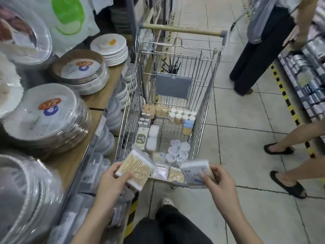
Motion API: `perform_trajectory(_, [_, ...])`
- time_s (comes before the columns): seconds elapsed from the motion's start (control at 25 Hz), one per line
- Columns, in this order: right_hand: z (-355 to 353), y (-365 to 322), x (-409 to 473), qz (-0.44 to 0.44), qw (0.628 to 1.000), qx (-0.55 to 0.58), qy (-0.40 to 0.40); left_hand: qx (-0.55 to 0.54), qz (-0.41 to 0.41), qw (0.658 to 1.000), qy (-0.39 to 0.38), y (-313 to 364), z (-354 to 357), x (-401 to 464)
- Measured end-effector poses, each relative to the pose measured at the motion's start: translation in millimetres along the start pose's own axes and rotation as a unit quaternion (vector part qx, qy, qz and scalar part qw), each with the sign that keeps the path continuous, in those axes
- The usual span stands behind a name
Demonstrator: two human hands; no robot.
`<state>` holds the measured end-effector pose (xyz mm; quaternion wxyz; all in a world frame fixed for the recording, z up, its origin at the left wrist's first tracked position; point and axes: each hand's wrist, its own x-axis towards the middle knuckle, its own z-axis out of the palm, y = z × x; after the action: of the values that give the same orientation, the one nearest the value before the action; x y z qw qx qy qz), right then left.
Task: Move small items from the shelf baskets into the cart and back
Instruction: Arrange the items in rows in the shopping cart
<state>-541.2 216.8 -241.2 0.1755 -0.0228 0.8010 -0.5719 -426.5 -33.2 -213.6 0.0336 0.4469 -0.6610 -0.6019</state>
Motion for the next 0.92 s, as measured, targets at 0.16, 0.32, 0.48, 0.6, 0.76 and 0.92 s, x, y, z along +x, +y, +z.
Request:
perform_trajectory(0.16, [29.9, 14.0, 57.7, 0.048, 0.997, -0.05, -0.038, 0.029, -0.012, 0.999, -0.02, -1.9, 37.8, 59.2])
perform_trajectory(0.32, [68.9, 44.5, 100.6, 0.129, 0.986, -0.084, -0.058, 0.095, -0.029, 0.994, -0.036, -23.2, 77.3, 116.6])
perform_trajectory(0.48, [99.0, 78.0, 132.0, 0.247, 0.962, -0.11, -0.046, 0.178, -0.087, 0.978, -0.061, -58.2, 100.3, 168.3])
perform_trajectory(0.6, [111.5, 101.2, 150.1, 0.315, 0.941, -0.121, -0.03, 0.214, -0.115, 0.966, -0.084, -79.3, 117.3, 195.4])
perform_trajectory(0.76, [129.5, 139.7, 166.4, 0.408, 0.906, -0.112, 0.006, 0.272, -0.177, 0.938, -0.126, -114.9, 140.2, 223.7])
perform_trajectory(0.92, [148.9, 186.0, 175.9, 0.478, 0.872, -0.105, 0.031, 0.32, -0.2, 0.913, -0.156, -142.4, 158.6, 245.4])
